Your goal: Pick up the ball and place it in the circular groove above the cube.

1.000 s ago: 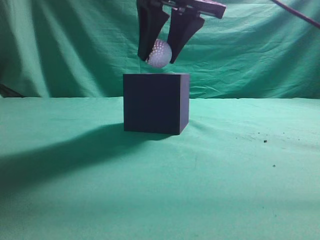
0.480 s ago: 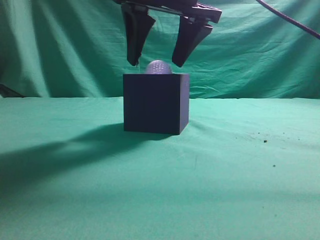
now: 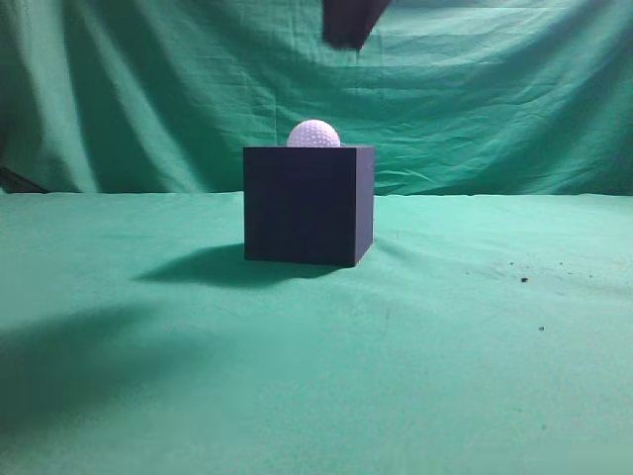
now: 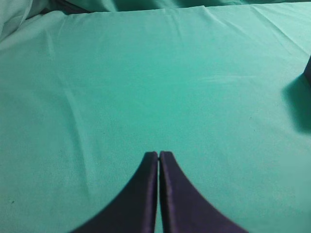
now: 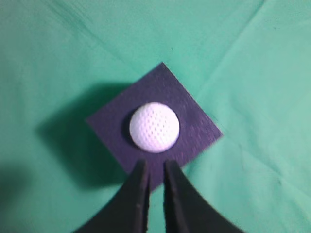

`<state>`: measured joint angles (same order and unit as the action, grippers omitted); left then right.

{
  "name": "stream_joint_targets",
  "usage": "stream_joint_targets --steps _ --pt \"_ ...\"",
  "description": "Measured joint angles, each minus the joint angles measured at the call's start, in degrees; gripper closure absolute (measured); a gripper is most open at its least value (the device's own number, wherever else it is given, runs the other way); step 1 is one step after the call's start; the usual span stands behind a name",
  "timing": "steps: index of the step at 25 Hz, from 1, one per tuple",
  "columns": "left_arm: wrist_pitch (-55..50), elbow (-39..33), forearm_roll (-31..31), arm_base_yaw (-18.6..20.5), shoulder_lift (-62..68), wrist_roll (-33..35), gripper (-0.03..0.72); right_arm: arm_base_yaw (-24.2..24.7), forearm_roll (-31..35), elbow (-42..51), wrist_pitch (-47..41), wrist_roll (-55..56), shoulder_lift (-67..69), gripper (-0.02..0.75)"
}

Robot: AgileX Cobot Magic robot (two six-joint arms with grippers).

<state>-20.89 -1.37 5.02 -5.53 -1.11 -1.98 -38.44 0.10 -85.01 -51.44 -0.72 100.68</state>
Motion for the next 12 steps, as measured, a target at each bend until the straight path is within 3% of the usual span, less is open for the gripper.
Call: stream_joint_targets --steps 3,7,12 --pt "0.0 0.0 0.0 0.0 0.0 0.0 0.688 0.0 -0.3 0.0 -4.8 1.9 -4.3 0.738" --pt "0.0 0.0 0.0 0.0 0.0 0.0 0.688 0.0 -0.3 0.1 -9.8 4.6 -10.6 0.738" --pt "0.0 0.0 0.0 0.0 0.0 0.0 0.688 0.0 -0.3 6.3 -9.7 7.2 -21.5 0.738"
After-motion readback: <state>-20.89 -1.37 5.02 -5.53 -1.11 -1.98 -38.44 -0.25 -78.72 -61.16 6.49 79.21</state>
